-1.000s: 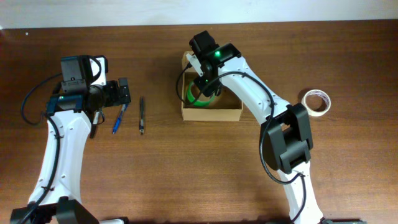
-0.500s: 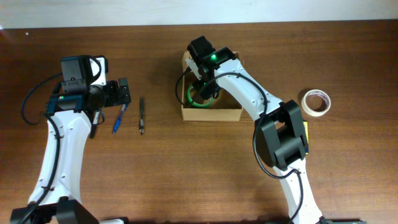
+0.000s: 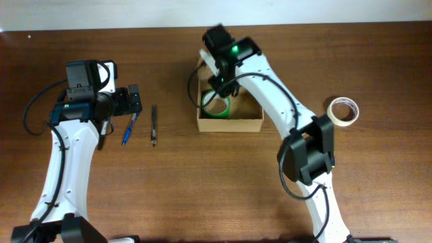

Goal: Pack container
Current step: 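Move right gripper to the white masking tape roll and grasp it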

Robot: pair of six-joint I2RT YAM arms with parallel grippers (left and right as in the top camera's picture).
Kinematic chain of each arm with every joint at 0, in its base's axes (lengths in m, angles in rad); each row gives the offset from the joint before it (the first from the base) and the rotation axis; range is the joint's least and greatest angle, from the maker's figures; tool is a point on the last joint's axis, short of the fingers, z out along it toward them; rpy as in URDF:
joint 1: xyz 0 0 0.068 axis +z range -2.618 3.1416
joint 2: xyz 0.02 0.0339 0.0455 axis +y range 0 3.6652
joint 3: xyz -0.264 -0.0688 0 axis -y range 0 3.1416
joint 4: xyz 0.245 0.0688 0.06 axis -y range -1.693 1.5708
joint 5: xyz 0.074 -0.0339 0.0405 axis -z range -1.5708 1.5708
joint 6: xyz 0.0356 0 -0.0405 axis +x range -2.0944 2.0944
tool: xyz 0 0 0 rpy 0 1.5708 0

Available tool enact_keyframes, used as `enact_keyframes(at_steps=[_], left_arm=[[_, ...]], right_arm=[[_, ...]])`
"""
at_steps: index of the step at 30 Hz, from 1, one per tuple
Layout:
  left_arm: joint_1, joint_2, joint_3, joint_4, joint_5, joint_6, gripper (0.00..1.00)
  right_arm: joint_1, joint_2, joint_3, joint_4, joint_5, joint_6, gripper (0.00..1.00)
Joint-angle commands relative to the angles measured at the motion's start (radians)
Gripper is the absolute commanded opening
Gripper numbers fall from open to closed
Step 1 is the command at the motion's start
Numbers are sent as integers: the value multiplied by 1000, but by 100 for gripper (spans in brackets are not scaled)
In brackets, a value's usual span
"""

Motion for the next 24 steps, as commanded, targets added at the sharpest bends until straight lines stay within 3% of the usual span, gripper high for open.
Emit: enact_keyframes(at_steps=[1,7,14,18,24], left_arm=[[4,5,16,3,17,16,100],[4,5,16,3,17,16,99],[5,5,16,3,17,16,99],[4,5,16,3,17,16,99],[4,5,16,3,17,16,99]], right_arm=[[-1,-151,119,-29,84,1,50],[-142,-491,-35,-3,129,35,54],[-482,-917,-592,124,83,116,60],[-679,-972,-852,139,16,177,60],[-867,-916,-1147,299,-117,226,60]])
